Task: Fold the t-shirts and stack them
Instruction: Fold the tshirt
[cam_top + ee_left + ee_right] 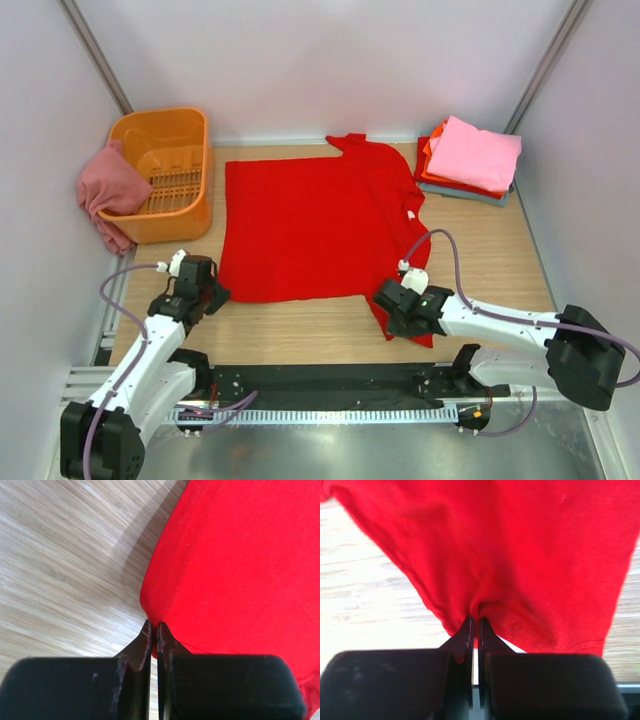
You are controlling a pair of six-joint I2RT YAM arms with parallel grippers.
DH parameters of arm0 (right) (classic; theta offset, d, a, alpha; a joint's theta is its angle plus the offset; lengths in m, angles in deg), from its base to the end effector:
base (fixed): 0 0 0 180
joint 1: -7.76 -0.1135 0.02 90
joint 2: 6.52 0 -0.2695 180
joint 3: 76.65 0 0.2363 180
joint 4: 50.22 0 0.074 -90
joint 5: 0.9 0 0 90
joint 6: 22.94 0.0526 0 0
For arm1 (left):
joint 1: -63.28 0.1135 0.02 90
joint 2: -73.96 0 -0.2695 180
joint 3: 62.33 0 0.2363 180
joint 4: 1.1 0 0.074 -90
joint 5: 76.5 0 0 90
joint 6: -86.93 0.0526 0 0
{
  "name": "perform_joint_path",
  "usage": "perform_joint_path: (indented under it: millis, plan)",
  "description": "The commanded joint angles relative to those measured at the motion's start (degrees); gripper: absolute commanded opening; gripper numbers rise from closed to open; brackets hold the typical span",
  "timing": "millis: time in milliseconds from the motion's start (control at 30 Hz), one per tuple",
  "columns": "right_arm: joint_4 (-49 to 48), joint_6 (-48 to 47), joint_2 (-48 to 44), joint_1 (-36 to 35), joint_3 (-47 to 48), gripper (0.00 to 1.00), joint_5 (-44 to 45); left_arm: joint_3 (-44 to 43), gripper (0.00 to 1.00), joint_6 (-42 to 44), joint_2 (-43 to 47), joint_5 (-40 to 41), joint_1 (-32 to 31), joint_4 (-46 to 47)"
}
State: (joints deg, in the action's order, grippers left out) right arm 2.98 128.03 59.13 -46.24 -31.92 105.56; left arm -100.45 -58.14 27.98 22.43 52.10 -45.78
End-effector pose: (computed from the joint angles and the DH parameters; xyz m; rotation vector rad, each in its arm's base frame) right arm 0.1083 0.1236 0.1550 0.2226 2.7419 0.1096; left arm 0.1423 -0.0198 0.1750 -0.9940 2.2903 -0.2992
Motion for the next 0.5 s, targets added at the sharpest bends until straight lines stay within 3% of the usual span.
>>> perform_joint_path:
  millis: [0, 233, 267, 367, 467]
  plan:
    - [0.6, 2.9, 1.6, -3.1, -0.2, 0.01, 1.3, 0.2, 0.00, -0.2, 2.3, -0.5, -0.1, -1.8]
    - [9.5, 7.1, 4.0, -13.2, 9.1, 0.04, 2.2, -1.2, 0.00, -1.2, 3.8, -1.0, -0.2, -4.1]
    - [10.7, 8.4, 4.0, -14.1, 9.6, 0.21, 2.9, -1.0, 0.00, -1.4, 3.6, -1.2, -0.2, -4.1]
    - [14.6, 9.8, 0.9, -14.2, 11.6, 0.53, 5.7, -1.1, 0.00, -1.4, 3.3, -2.1, -0.1, -4.0]
    - [17.1, 12.9, -4.6, -14.3, 12.9, 0.67, 7.1, -1.2, 0.00, -1.4, 3.3, -3.2, -0.2, -4.1]
